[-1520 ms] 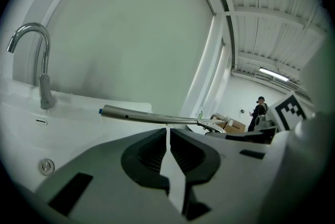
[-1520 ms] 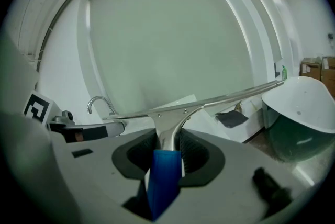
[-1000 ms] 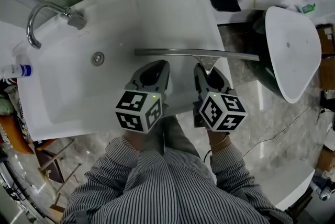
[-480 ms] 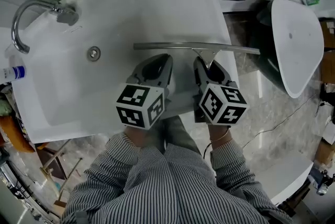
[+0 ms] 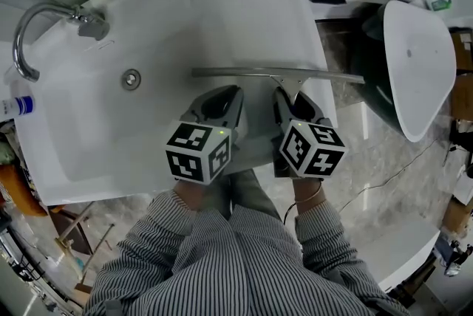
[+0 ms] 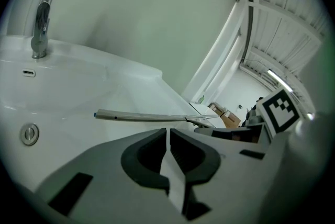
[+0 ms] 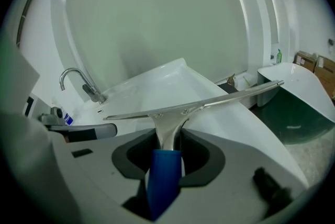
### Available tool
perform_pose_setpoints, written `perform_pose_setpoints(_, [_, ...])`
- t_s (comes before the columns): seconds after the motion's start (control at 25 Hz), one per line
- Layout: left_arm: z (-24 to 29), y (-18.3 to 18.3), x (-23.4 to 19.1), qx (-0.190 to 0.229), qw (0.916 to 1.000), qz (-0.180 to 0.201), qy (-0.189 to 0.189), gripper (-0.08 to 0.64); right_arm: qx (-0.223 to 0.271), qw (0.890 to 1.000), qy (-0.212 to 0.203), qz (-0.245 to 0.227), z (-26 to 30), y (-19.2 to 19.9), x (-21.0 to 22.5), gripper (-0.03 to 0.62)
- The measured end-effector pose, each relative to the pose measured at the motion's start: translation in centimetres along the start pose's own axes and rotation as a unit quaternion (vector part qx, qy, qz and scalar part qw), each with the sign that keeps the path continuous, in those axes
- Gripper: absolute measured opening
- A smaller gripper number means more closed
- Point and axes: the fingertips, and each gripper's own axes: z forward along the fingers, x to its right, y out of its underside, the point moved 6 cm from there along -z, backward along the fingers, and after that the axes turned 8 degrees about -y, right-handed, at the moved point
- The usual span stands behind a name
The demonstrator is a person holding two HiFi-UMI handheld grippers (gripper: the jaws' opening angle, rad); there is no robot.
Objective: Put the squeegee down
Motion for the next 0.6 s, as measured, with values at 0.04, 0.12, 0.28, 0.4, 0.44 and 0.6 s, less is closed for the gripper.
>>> perform_pose_setpoints(0.04, [0.1, 0.1, -0.1, -0.001, 1.0, -0.003, -0.001, 0.031, -0.003, 1.0, 0.002, 0.001, 0.1, 0.1, 0.1, 0.121])
perform_pose_setpoints(0.12, [0.2, 0.3, -0.1, -0.003, 0.9999, -0.01, -0.002, 0.031, -0.008, 1.0, 0.007, -0.001, 0.2, 0.2, 0.1, 0.122])
perform_pose_setpoints(0.28, [0.5, 0.6, -0.2, -0.005, 0.9997, -0.024, -0.003, 0.031, -0.018, 1.0, 0.015, -0.008, 0.5, 0.2, 0.1, 0.124])
perform_pose_setpoints(0.4, [0.8, 0.8, -0.2, -0.008, 0.9996, -0.027, -0.003, 0.031, -0.024, 1.0, 0.014, -0.009, 0.8, 0.2, 0.2, 0.126])
perform_pose_setpoints(0.44, [0.9, 0.9, -0.2, -0.009, 0.9996, -0.028, -0.003, 0.031, -0.026, 1.0, 0.013, -0.007, 0.8, 0.3, 0.3, 0.126])
perform_pose_setpoints(0.6, [1.2, 1.0, -0.1, -0.01, 0.9995, -0.03, -0.003, 0.031, -0.039, 0.999, 0.024, -0.007, 1.2, 0.4, 0.6, 0.127])
